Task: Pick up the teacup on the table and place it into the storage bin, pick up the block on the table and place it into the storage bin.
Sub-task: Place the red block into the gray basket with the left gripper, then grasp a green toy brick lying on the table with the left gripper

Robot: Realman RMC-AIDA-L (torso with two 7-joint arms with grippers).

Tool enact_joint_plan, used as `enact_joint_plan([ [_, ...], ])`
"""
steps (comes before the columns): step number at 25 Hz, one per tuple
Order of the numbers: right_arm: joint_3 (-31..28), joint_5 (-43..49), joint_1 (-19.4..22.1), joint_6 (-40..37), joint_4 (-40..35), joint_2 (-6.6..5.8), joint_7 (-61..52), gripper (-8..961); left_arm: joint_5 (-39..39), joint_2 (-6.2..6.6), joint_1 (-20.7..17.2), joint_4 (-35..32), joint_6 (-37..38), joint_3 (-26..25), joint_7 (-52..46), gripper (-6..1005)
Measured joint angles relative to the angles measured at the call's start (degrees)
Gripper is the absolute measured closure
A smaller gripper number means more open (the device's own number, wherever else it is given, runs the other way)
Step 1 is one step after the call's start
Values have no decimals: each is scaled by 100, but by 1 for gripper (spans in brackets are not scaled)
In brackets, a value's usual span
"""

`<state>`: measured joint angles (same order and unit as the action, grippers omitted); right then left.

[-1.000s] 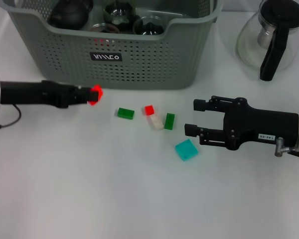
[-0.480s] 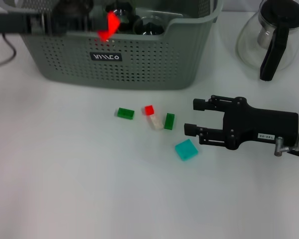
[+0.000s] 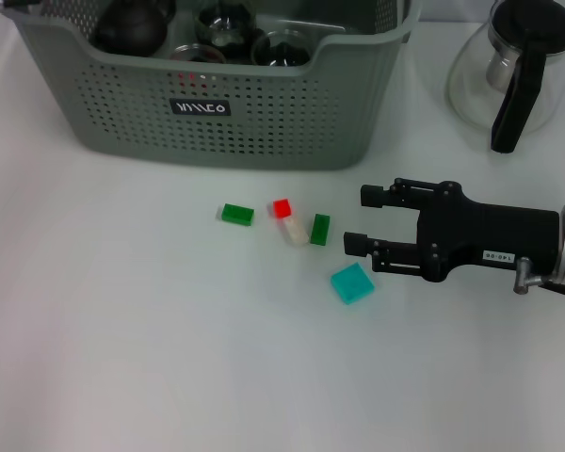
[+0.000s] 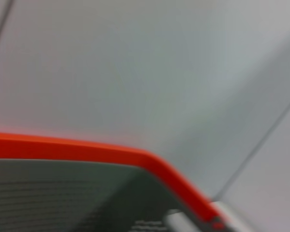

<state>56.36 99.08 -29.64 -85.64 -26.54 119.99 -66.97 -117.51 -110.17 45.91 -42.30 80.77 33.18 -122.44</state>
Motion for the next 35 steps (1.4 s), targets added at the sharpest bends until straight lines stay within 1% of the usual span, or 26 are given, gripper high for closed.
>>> enact_joint_plan([
  [2, -1, 0, 1, 6, 4, -1, 0, 207, -120, -3, 14, -101, -470, 399, -138, 670],
  [4, -2, -1, 1, 17, 6, 2, 0, 207, -357, -39, 39, -240, -765, 696, -305, 666],
  [8, -2, -3, -6, 27, 8, 8, 0, 207, -865, -99, 138, -380, -1166, 1086, -779, 660],
  [12, -3, -3, -11, 31, 9, 7, 0, 207, -996, -152, 174, -433, -1350, 1127, -978, 653],
  [16, -3, -3, -5, 30, 9, 6, 1, 207, -811, -220, 77, -714, -1287, 969, -1041, 646],
  [17, -3, -3, -3, 31, 9, 6, 1, 207, -717, -239, 31, -796, -1253, 902, -1042, 599],
  [20, -3, -4, -4, 30, 14, 6, 6, 207, 230, -324, -216, -944, -860, 343, -729, 456],
  [21, -2, -3, -5, 28, 15, 6, 6, 207, 768, -336, -319, -878, -589, 83, -503, 409],
  [22, -2, -3, -5, 28, 17, 6, 7, 208, 1282, -334, -404, -770, -314, -136, -283, 386],
  [23, -2, -3, -5, 26, 18, 6, 7, 208, 1857, -296, -522, -563, 94, -348, -51, 364],
  [25, -2, -3, -4, 27, 21, 6, 9, 208, 2757, -179, -703, -148, 928, -608, 308, 318],
  [27, -3, -3, 5, 30, 19, 6, 9, 208, 3152, -73, -834, 33, 1675, -716, 498, 273],
  [29, -2, -2, 6, 30, 14, 6, 9, 208, 3171, -35, -968, 13, 2237, -769, 669, 273],
  [30, -2, -2, 2, 31, 13, 4, 9, 208, 2981, -46, -1081, -80, 2550, -787, 820, 274],
  [33, -2, -1, 0, 34, 7, -8, -11, 208, 2157, -160, -1367, -394, 2880, -784, 1228, 274],
  [35, -2, 7, 21, 36, 4, -18, -26, 208, 1588, -239, -1536, -515, 2908, -764, 1600, 275],
])
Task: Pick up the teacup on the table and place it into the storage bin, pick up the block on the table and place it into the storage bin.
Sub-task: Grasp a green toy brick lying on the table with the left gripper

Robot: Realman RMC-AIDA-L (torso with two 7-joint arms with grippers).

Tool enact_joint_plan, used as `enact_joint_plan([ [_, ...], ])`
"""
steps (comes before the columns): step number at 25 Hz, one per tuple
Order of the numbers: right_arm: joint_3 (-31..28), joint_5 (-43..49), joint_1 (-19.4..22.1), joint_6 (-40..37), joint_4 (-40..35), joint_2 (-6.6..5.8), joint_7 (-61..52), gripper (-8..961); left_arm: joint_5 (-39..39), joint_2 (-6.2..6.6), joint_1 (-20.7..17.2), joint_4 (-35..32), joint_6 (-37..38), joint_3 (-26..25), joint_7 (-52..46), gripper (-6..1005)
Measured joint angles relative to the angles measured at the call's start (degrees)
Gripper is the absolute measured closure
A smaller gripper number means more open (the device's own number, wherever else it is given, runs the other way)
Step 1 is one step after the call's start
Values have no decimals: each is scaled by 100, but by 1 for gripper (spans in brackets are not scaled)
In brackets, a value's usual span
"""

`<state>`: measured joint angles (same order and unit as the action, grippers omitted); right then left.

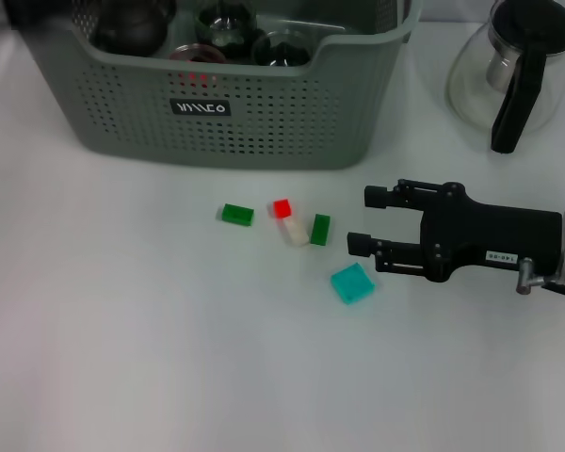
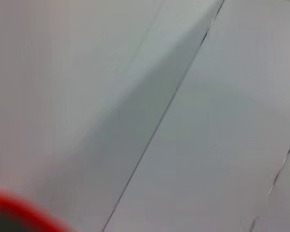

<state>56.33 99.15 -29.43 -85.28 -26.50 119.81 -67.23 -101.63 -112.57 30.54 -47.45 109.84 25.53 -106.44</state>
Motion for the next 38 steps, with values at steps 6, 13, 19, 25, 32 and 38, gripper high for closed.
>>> enact_joint_plan([
  [6, 0, -2, 50, 1, -3, -12, -14, 208, -1324, -307, -407, -44, -53, 339, 1627, 276],
  [13, 0, -8, 34, -28, -5, -20, -18, 209, -1752, -761, -673, 29, -1000, 890, 2985, 278],
  [19, 0, -11, 19, -38, -5, -20, -25, 209, -1976, -818, -394, 624, -2269, 1452, 2808, 322],
  [25, 0, -10, 21, -40, -4, -24, -27, 209, -2007, -867, -214, 900, -2994, 1791, 2855, 357],
  [32, 0, -10, 38, -25, -4, -17, -27, 209, -2023, -1009, -199, 913, -3869, 2491, 2821, 374],
  [38, 0, -9, 45, -14, 6, -11, -27, 209, -2029, -1079, -181, 913, -4267, 2664, 2813, 388],
])
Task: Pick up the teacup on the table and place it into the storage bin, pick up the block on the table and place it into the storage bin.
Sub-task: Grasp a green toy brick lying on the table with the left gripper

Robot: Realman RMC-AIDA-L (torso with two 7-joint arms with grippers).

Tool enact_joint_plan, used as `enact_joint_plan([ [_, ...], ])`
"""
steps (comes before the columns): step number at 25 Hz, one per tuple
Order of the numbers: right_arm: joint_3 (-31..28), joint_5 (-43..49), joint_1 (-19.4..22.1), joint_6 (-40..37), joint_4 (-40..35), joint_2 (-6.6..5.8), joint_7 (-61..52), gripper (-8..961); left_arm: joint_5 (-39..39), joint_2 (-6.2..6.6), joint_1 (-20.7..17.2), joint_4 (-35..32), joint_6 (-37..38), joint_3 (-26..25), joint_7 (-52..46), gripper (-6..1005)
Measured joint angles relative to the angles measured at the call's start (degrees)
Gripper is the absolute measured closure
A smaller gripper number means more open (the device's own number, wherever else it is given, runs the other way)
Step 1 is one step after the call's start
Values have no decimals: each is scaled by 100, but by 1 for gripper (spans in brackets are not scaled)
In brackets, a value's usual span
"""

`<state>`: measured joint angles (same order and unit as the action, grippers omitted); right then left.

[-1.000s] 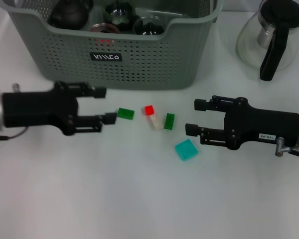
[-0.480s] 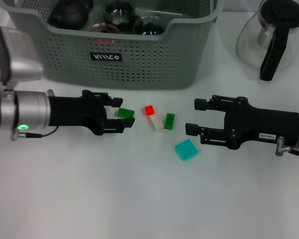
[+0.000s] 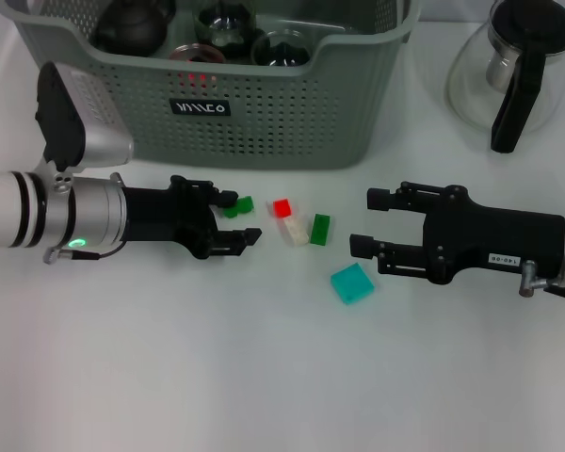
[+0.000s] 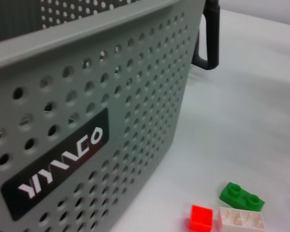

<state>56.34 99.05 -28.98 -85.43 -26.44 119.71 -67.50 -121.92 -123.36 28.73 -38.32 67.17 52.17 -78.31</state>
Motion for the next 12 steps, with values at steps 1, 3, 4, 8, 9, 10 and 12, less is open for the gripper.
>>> enact_joint_plan([
  [1, 0, 0, 2, 0, 2, -1, 0, 208, -1, -1, 1, -1, -3, -3, -2, 391],
  [3, 0, 0, 9, 2, 14, -8, 0, 208, 5, -1, 0, -16, 13, -21, -8, 396],
  [4, 0, 0, 15, 7, 19, -10, 0, 208, 20, 3, -8, -30, 41, -34, -11, 398],
  [8, 0, 0, 22, 17, 22, -15, 0, 208, 60, 29, -24, -53, 138, -128, -17, 408],
  [9, 0, 0, 23, 17, 20, -14, 0, 209, 60, 29, -18, -54, 136, -161, -17, 410],
  [10, 0, 0, 22, 17, 18, -11, 0, 209, 61, 27, -12, -53, 119, -186, -17, 413],
  [12, 0, 0, 20, 18, 16, -7, 0, 209, 62, 10, -1, -48, 62, -227, -11, 418],
])
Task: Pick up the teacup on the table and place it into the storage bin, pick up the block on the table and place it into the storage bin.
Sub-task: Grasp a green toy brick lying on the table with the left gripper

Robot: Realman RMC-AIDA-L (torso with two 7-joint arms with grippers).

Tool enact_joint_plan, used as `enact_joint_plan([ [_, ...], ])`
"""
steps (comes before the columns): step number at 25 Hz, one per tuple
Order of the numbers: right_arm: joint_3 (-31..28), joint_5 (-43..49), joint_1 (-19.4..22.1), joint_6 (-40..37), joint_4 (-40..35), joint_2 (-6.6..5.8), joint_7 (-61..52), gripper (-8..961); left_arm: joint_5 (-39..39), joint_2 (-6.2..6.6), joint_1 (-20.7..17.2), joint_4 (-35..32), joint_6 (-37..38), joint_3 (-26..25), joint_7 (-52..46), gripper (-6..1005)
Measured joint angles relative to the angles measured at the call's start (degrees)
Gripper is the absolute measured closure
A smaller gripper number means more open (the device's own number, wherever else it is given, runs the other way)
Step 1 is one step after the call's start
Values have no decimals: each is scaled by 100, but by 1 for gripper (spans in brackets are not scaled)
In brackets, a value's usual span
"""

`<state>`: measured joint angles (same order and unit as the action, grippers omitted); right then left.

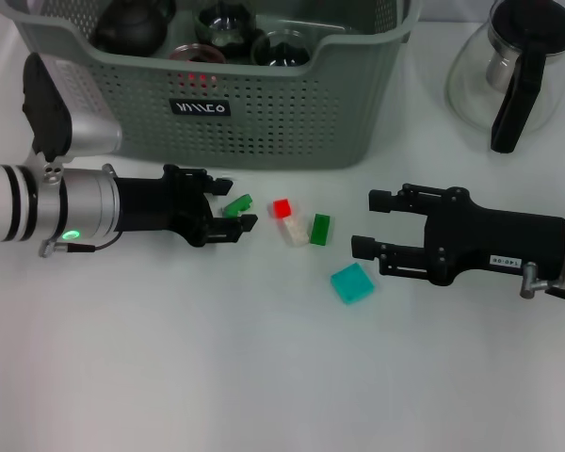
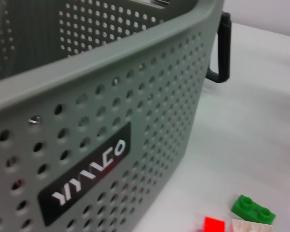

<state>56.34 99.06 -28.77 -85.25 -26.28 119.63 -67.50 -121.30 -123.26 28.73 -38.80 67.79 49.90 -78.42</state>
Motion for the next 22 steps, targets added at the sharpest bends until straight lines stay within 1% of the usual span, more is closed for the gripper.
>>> enact_joint_plan([
  [6, 0, 0, -6, 0, -9, 0, 0, 208, -32, -52, 23, 36, -228, 62, 31, 432],
  [17, 0, 0, -20, 0, -9, -2, 0, 208, -47, -67, 13, 48, -330, 115, 2, 459],
  [22, 0, 0, -23, -1, -12, -2, 0, 208, -50, -67, 20, 113, -387, 117, 2, 620],
])
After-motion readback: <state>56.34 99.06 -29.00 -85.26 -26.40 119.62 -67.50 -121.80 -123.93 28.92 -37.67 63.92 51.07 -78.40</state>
